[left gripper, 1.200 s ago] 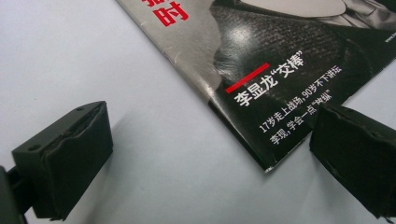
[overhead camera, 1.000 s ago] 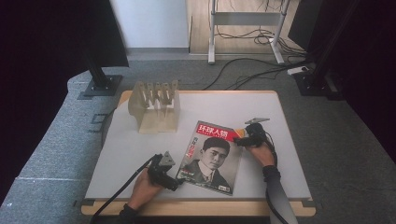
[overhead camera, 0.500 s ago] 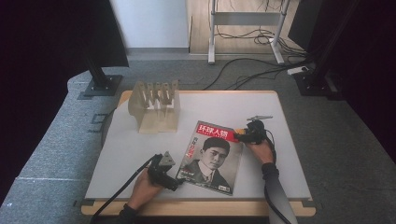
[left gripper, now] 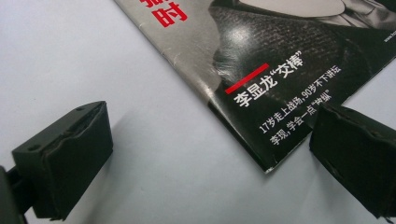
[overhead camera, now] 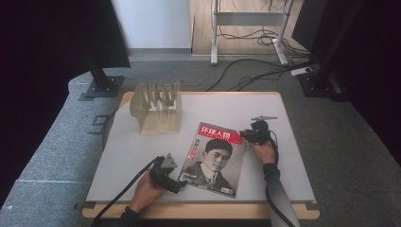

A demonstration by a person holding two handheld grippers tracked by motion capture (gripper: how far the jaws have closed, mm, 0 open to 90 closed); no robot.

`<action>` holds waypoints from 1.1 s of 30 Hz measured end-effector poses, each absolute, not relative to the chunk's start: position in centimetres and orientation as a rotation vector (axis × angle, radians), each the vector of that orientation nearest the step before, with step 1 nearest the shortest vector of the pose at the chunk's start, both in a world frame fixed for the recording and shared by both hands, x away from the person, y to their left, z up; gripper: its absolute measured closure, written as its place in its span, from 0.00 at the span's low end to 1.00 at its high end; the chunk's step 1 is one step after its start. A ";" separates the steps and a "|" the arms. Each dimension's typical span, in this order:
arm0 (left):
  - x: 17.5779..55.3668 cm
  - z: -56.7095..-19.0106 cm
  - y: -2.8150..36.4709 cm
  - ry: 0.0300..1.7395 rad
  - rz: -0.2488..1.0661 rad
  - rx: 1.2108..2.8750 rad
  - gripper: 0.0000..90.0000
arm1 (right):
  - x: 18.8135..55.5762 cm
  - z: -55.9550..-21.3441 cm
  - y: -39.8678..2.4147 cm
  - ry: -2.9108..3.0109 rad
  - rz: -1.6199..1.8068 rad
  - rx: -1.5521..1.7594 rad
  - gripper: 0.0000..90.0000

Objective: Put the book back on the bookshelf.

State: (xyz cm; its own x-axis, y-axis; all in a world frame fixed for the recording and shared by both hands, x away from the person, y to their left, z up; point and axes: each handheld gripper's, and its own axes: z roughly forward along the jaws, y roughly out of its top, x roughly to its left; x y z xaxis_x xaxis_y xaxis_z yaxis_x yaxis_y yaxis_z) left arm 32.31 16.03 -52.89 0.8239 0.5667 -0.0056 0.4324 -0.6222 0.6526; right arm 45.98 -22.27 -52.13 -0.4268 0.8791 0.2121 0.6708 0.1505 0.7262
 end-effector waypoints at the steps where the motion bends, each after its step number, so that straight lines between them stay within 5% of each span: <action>1: 32.3 -52.9 16.0 0.728 0.263 2.337 0.00 | 46.0 -52.1 -22.2 2.171 1.165 1.503 0.80; 11: 32.3 -52.9 16.0 0.728 0.264 2.338 0.00 | 45.8 -51.3 -21.3 2.195 1.102 1.446 0.92; 33: 32.3 -52.9 16.0 0.726 0.263 2.340 0.00 | 43.0 -43.7 -17.7 2.268 1.125 1.146 0.94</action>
State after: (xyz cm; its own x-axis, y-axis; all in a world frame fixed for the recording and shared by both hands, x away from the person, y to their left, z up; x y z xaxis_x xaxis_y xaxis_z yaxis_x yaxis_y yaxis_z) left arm 32.31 16.04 -52.86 0.8252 0.5649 -0.0045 0.4313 -0.6248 0.6508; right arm 42.96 -17.67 -43.68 -0.6060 0.7947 0.0334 0.5075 0.3540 0.7856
